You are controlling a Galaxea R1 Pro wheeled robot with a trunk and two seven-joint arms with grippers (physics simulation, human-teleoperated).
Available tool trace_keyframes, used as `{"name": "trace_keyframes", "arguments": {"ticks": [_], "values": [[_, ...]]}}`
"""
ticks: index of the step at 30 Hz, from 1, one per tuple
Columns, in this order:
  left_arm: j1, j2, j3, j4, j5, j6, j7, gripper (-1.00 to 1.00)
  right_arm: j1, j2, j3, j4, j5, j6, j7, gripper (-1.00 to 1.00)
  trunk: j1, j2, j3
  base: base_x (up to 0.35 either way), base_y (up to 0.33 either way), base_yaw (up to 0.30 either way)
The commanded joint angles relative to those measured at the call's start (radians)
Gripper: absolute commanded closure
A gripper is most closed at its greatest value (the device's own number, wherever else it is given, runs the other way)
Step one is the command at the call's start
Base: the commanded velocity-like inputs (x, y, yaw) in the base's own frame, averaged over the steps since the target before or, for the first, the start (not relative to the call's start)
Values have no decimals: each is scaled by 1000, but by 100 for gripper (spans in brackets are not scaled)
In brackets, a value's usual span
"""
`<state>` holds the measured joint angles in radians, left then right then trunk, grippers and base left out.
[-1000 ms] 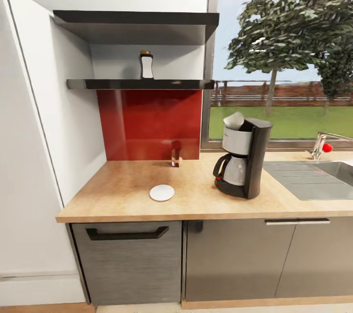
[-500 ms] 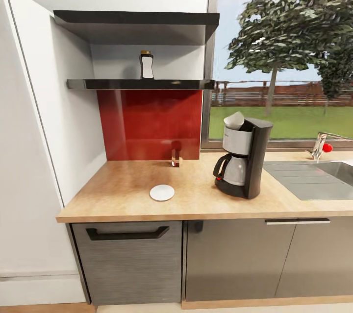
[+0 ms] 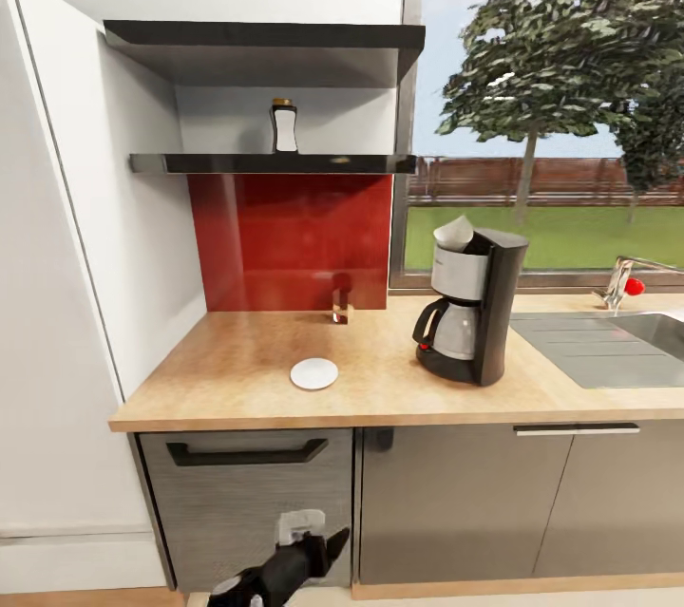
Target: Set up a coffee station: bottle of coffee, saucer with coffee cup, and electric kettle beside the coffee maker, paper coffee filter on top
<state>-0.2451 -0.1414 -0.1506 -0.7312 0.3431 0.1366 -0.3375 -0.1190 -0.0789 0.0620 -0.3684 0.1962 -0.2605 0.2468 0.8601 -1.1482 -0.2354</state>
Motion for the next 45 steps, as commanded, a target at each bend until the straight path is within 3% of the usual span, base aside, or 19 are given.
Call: {"name": "trace_keyframes", "arguments": {"ticks": [1,5,6,12,15,19,23,25,26,28,29,30,32,37,39,40,41,43,45], "values": [[0,-6,-27,-44,11,35,23,-100,-1,-1,4,0,3,-3,-1,-100,0,-1,-1,0,0,0],[0,-20,-139,-208,14,135,82,-100,-1,-1,3,0,3,-3,-1,-100,0,-1,-1,0,0,0],[0,-24,-177,-292,18,187,97,-100,-1,-1,3,0,3,-3,-1,-100,0,-1,-1,0,0,0],[0,-33,-233,-541,51,363,123,-100,-1,-1,3,0,3,-3,-1,-100,0,-1,-1,0,0,0],[0,-33,-280,-719,65,474,173,-100,-1,-2,3,0,3,-3,-2,-100,0,-1,-1,0,0,0],[-5,-33,-319,-807,72,514,211,-100,-1,-2,2,0,3,-3,-16,-100,0,-1,-1,0,0,0],[-59,-33,-332,-838,79,527,224,-100,-1,-2,3,0,3,-3,-43,-100,0,-1,-1,0,0,0],[-137,-33,-335,-846,113,531,228,-100,-1,-1,4,0,3,-3,-53,-100,0,-1,-1,0,0,0],[-270,-33,-337,-849,162,544,231,-100,-1,-1,4,0,3,-3,-60,-100,0,-1,-1,0,0,0],[-421,-33,-338,-848,203,595,233,-100,-1,-1,4,1,3,-3,-62,-100,0,-1,-1,0,0,0],[-577,-33,-321,-841,249,630,234,-100,-1,-1,5,1,3,-3,-64,-100,0,-1,-1,0,0,0],[-654,-33,-297,-830,265,646,235,-100,-1,-1,5,1,4,-3,-64,-100,0,-1,-1,0,0,0],[-762,-33,-240,-802,279,689,236,-100,-1,-1,5,2,4,-3,-64,-100,0,-1,-1,0,0,0],[-925,-33,-104,-744,289,769,236,-100,-1,-1,5,2,4,-3,-64,-100,0,-1,-1,0,0,0],[-1047,-33,-15,-676,291,801,236,-100,-1,-1,6,3,5,-3,-64,-100,0,-1,-1,0,0,0],[-1075,-33,1,-656,291,806,237,-100,-1,-1,6,3,5,-3,-64,-100,0,-1,-1,0,0,0],[-1133,-33,28,-610,290,812,251,-100,-1,-1,6,3,5,-3,-64,-100,0,-1,-1,0,0,0],[-1184,-33,48,-571,290,816,294,-100,-1,-1,6,3,5,-3,-64,-100,0,-1,-1,0,0,0],[-1243,-33,65,-535,289,820,418,-100,-1,-1,6,3,5,-3,-64,-100,0,-1,-1,0,0,0]]}}
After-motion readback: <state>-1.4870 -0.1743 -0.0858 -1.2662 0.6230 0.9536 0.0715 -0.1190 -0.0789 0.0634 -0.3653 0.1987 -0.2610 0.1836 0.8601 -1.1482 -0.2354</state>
